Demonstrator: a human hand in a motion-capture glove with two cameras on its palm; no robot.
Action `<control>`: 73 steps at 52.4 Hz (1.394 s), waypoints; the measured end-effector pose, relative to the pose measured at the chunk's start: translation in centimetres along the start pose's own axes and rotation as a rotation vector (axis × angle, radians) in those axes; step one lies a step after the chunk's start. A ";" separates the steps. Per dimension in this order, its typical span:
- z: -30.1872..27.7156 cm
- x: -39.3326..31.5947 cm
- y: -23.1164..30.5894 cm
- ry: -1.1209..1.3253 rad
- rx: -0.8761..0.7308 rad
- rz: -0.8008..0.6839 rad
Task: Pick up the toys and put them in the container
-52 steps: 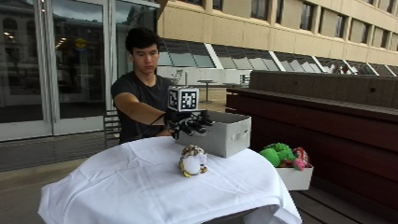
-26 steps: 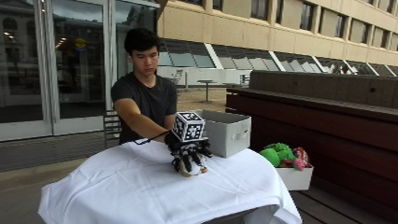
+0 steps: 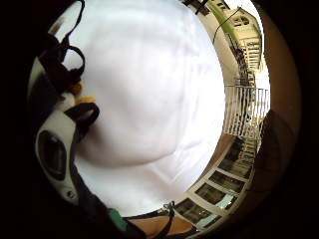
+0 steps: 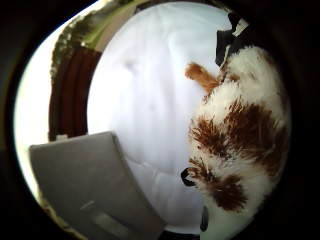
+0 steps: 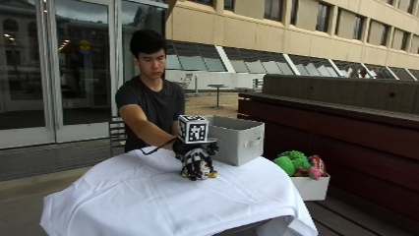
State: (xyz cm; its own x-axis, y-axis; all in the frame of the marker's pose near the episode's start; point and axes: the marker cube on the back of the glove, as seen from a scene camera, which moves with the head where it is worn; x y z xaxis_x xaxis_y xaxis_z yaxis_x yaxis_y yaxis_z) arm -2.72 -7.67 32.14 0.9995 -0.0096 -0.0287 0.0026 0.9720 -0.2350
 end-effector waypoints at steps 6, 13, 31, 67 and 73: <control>-1.1 0.7 0.1 -0.021 -0.025 0.005; -5.0 1.8 1.7 -0.073 -0.014 0.040; -26.5 2.1 8.2 -0.103 0.285 0.016; -28.5 -18.3 18.9 -0.006 0.362 -0.300; -27.0 -16.9 15.5 -0.016 0.322 -0.387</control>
State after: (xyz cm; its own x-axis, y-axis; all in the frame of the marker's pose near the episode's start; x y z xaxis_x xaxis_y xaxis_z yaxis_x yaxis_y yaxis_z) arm -20.34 1.18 2.73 0.9236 -0.3829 0.0169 0.3802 0.9209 0.0861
